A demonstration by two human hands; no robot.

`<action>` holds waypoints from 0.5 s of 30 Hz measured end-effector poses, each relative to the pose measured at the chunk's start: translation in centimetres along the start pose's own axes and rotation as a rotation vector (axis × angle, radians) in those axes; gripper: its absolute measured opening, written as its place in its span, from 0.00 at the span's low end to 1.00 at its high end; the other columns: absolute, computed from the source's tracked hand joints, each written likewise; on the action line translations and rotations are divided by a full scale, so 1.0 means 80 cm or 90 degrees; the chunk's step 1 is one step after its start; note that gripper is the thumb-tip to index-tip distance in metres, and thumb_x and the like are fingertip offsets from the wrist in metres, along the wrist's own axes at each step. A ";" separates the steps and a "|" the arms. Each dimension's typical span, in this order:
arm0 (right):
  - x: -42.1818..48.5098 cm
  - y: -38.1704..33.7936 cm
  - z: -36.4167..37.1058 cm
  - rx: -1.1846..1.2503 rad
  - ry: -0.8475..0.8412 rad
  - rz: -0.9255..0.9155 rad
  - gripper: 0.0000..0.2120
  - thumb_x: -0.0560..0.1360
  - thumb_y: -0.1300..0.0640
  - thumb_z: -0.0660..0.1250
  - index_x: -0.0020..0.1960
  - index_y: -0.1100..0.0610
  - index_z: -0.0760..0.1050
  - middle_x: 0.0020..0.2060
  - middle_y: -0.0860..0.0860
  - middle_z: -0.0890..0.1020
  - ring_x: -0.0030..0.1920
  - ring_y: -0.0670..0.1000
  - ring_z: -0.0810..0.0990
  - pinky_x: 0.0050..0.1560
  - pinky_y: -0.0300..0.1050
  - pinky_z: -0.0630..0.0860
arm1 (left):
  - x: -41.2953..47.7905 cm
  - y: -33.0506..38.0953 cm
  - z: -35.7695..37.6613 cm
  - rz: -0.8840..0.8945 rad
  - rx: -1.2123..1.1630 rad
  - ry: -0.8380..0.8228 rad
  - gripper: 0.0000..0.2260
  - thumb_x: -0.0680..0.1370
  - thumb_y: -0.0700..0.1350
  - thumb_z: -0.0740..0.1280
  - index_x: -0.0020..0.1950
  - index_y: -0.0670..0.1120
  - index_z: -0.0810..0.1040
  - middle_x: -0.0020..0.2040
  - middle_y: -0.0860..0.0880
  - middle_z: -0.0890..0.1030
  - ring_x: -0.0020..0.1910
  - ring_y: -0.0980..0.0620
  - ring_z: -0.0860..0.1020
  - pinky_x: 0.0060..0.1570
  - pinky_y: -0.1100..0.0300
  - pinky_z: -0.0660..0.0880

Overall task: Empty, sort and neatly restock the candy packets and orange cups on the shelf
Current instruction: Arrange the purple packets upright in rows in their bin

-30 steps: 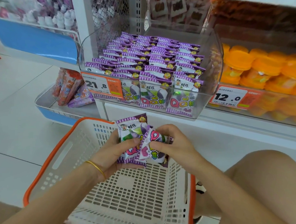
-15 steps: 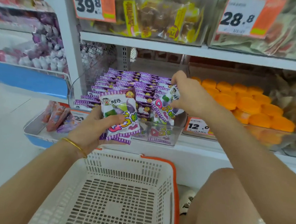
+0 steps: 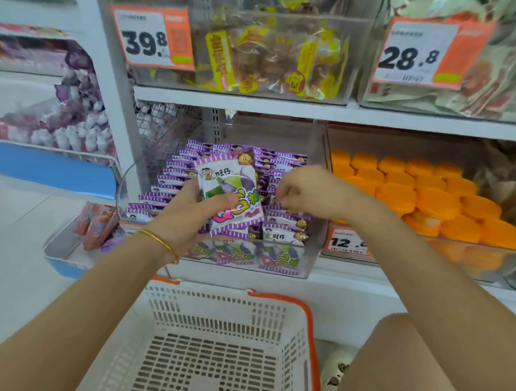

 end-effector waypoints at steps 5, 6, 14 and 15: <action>-0.034 -0.003 -0.045 0.527 0.048 -0.082 0.35 0.68 0.42 0.68 0.71 0.40 0.59 0.70 0.45 0.67 0.65 0.43 0.73 0.64 0.42 0.71 | 0.010 0.009 0.032 0.074 0.237 -0.112 0.15 0.74 0.45 0.69 0.56 0.52 0.66 0.49 0.55 0.76 0.43 0.64 0.76 0.39 0.67 0.75; -0.035 -0.008 -0.039 0.467 0.000 -0.097 0.40 0.65 0.42 0.70 0.73 0.40 0.57 0.71 0.43 0.65 0.67 0.41 0.69 0.65 0.39 0.68 | 0.011 0.011 0.042 0.091 0.272 -0.139 0.17 0.74 0.44 0.70 0.57 0.50 0.64 0.48 0.55 0.75 0.41 0.65 0.76 0.35 0.71 0.74; -0.032 0.018 -0.020 0.337 -0.056 -0.048 0.41 0.64 0.53 0.79 0.72 0.53 0.63 0.63 0.44 0.72 0.64 0.45 0.71 0.65 0.43 0.70 | 0.021 0.008 0.077 0.162 0.319 -0.222 0.28 0.70 0.35 0.73 0.60 0.46 0.59 0.50 0.52 0.74 0.43 0.63 0.78 0.43 0.67 0.77; -0.033 0.018 -0.020 0.363 -0.049 -0.044 0.37 0.64 0.55 0.79 0.69 0.52 0.65 0.60 0.43 0.74 0.61 0.46 0.74 0.62 0.44 0.73 | 0.021 0.009 0.079 0.176 0.327 -0.218 0.27 0.70 0.35 0.73 0.59 0.45 0.58 0.49 0.52 0.73 0.41 0.63 0.77 0.41 0.67 0.77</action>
Point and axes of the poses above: each hand's wrist, its own x-axis towards the middle knuckle, its own z-axis out of the palm, y = z × x, the point moved 5 cm from there along x, towards the middle knuckle
